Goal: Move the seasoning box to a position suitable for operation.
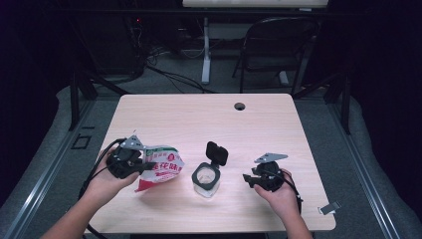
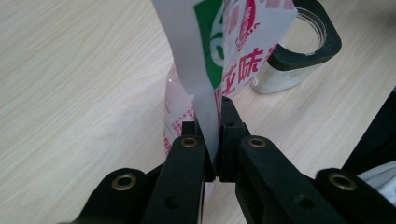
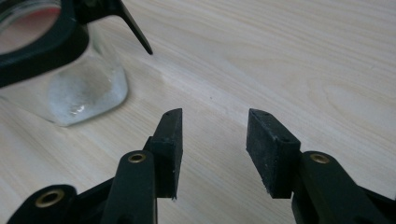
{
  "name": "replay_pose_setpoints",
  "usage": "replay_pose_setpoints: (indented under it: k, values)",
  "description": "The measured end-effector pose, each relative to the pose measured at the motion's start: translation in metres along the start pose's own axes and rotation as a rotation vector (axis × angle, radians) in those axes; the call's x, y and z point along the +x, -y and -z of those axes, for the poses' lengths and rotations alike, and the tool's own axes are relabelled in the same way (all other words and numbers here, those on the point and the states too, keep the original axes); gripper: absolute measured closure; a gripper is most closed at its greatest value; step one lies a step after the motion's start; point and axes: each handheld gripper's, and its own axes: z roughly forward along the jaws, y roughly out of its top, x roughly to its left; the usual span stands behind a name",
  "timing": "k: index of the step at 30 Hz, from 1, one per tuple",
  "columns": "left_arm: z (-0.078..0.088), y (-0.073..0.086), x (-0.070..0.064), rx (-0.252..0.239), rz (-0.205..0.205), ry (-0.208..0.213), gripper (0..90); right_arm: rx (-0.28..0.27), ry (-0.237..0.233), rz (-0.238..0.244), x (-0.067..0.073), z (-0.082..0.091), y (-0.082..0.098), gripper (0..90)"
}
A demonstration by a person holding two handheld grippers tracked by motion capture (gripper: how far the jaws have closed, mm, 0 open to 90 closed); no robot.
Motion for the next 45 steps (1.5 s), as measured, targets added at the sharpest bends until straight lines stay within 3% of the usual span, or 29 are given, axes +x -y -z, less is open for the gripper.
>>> replay_pose_setpoints:
  k: [5,14,20,23,24,26,33,45]
  values:
    - [-0.004,0.009,0.0,0.0,0.013,0.018,90.0,-0.016,-0.035,-0.01,0.002,0.012,-0.009,60.9]
    - [-0.012,0.028,-0.001,-0.007,0.036,0.047,90.0,-0.029,-0.086,0.044,0.02,0.031,-0.032,63.9]
    - [-0.016,0.036,0.001,-0.014,0.056,0.069,90.0,-0.036,-0.117,0.046,0.026,0.042,-0.04,66.9]
    - [-0.017,0.038,-0.001,-0.019,0.062,0.079,90.0,-0.038,-0.145,0.04,0.031,0.045,-0.044,70.6]
    - [-0.018,0.037,-0.003,-0.014,0.055,0.079,90.0,-0.031,-0.187,0.014,0.033,0.046,-0.048,71.8]
    - [-0.018,0.037,-0.004,-0.007,0.053,0.083,90.0,-0.045,-0.202,0.028,0.037,0.047,-0.052,72.6]
    - [-0.019,0.037,-0.005,-0.007,0.06,0.08,90.0,-0.03,-0.243,0.063,0.052,0.044,-0.064,72.0]
    - [-0.022,0.036,-0.007,-0.015,0.069,0.086,90.0,0.042,-0.332,0.142,0.088,0.014,-0.08,73.3]
